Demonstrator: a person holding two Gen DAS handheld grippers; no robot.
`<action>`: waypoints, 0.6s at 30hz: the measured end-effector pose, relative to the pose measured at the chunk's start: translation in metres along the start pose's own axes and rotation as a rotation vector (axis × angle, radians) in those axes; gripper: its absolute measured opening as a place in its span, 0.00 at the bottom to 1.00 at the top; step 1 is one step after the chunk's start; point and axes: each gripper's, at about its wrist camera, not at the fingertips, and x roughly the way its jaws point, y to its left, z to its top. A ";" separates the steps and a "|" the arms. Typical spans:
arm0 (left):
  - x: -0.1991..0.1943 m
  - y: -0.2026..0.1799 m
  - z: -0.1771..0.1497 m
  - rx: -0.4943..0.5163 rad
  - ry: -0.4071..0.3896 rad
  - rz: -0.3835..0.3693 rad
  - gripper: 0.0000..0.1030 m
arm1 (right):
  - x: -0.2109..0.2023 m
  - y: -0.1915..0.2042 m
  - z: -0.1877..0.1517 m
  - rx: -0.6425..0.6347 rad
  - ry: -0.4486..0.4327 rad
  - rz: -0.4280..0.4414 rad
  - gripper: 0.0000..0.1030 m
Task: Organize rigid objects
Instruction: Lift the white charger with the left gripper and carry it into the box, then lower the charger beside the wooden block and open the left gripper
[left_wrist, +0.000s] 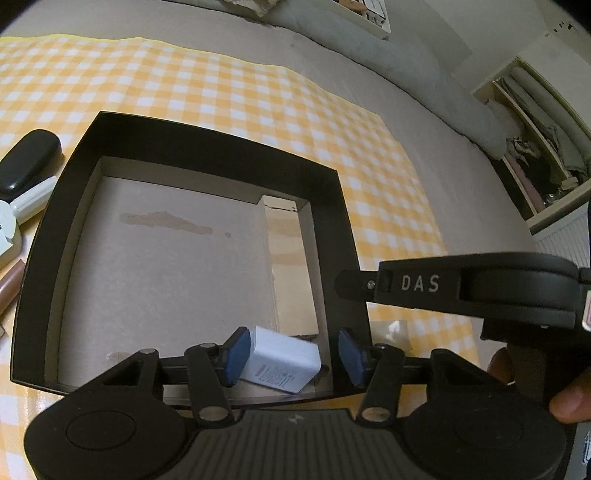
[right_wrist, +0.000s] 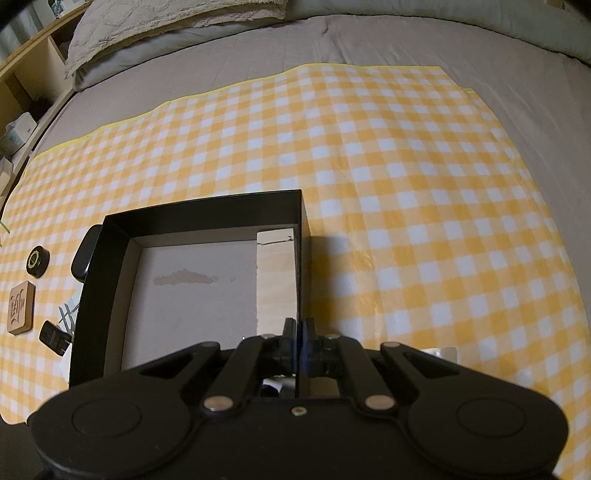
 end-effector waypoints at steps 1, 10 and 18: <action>0.000 0.000 0.001 0.003 0.004 0.000 0.53 | 0.000 -0.001 0.001 0.000 0.000 0.001 0.03; 0.001 -0.005 0.000 0.068 0.039 0.013 0.55 | 0.001 -0.003 0.002 0.004 0.002 0.003 0.03; 0.020 0.001 0.002 0.101 0.086 0.020 0.54 | 0.001 -0.005 0.004 0.004 0.002 0.004 0.03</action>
